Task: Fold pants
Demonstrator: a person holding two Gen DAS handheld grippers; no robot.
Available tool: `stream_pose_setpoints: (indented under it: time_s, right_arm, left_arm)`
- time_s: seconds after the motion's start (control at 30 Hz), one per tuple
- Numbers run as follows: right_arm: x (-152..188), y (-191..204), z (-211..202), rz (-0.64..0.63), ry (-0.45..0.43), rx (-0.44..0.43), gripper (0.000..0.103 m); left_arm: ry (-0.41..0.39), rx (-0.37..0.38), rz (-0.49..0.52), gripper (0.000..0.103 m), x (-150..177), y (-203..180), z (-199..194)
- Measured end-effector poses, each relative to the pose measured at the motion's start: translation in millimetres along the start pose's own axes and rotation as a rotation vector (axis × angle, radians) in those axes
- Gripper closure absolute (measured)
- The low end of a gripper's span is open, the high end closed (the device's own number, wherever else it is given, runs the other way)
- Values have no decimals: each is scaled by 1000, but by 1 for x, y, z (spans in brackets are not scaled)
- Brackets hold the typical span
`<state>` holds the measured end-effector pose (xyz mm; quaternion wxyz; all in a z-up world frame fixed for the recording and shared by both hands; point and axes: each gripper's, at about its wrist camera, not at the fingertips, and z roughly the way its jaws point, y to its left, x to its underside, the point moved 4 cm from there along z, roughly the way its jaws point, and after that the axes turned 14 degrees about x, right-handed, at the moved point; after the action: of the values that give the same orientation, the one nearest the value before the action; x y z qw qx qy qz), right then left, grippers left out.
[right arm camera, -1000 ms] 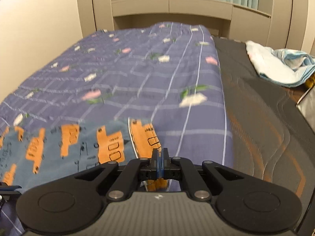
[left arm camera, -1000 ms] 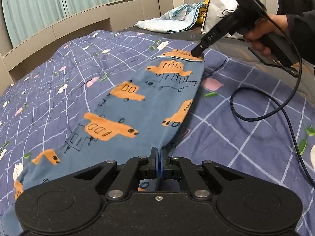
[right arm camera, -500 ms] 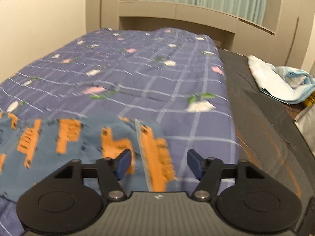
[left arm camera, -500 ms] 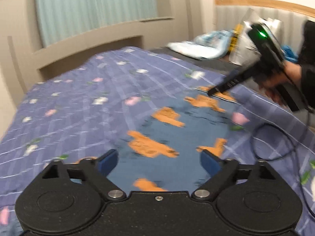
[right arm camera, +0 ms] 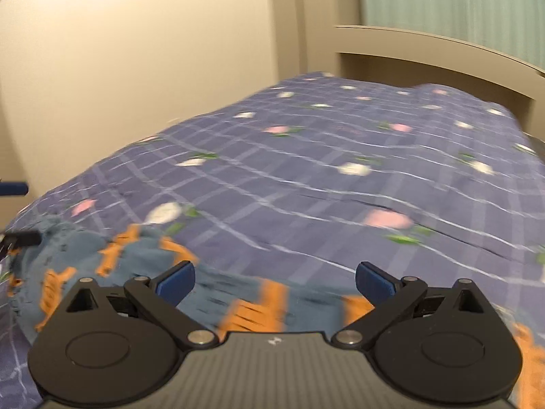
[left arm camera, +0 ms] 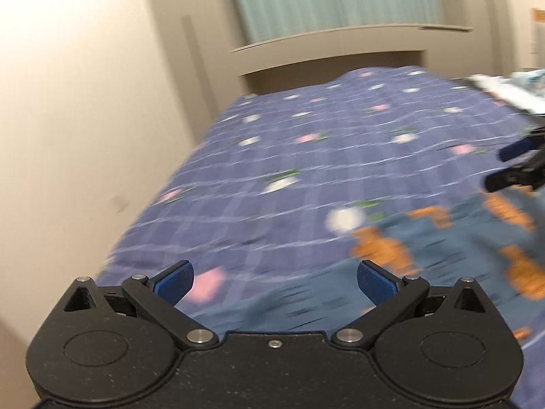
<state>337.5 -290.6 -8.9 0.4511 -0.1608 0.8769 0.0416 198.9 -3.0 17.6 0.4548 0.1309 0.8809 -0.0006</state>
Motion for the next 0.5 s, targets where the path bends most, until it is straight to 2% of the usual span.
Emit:
stream_pose_setpoints:
  time_s: [0.1,0.2,0.4,0.5]
  right_arm:
    - [-5,36,14,-44,-8,-71,0]
    - [-8,69,29,-89,5,-111,0]
    - [-23,106,54,-111,45,-176,0]
    - [-34,117,65,-122,57,-186,1]
  left_arm:
    - [31,-92,-38,1,19,39,-6]
    - [53,-115,-110,1,39,64,-10]
    - [64,-40,-305,1,72,96,-5]
    - [52,17,-395,5,81,106,1]
